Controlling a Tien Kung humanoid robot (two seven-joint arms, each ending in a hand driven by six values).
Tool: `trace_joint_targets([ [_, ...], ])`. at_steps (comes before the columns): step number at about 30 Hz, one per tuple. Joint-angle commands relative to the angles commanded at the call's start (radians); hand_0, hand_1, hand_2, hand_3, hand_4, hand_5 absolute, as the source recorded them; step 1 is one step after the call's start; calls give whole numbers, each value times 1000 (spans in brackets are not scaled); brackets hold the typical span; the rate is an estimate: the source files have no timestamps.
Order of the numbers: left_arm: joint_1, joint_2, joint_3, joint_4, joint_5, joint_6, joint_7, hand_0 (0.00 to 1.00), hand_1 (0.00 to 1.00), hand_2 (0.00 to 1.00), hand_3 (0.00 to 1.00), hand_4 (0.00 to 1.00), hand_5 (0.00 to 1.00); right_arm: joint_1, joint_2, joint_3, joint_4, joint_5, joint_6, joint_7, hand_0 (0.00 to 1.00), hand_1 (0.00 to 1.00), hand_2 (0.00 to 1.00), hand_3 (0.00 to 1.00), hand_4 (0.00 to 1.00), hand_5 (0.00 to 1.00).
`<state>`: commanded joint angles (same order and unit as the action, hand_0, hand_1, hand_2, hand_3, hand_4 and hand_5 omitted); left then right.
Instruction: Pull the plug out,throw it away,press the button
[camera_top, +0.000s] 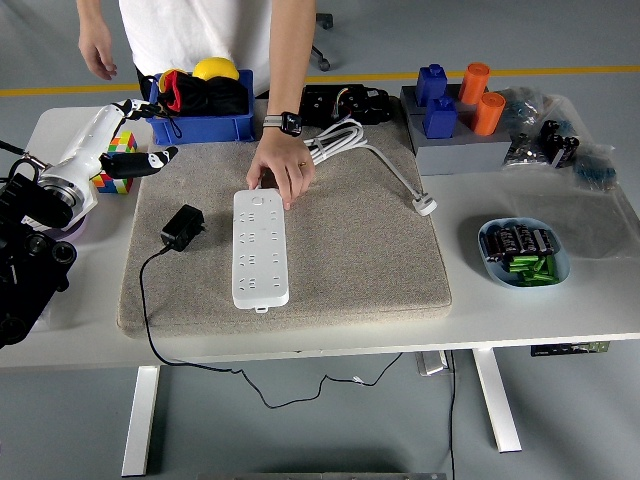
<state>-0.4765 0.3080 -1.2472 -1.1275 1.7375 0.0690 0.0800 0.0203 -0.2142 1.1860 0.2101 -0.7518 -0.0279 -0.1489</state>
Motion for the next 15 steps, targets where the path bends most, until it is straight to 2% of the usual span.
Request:
trace_joint_targets([
  [15,62,-13,-79,7,21,-2,-3,875,891,824,794,772,275,-3,0,-12,0,0,2,2,751,670,659,620,676,510],
])
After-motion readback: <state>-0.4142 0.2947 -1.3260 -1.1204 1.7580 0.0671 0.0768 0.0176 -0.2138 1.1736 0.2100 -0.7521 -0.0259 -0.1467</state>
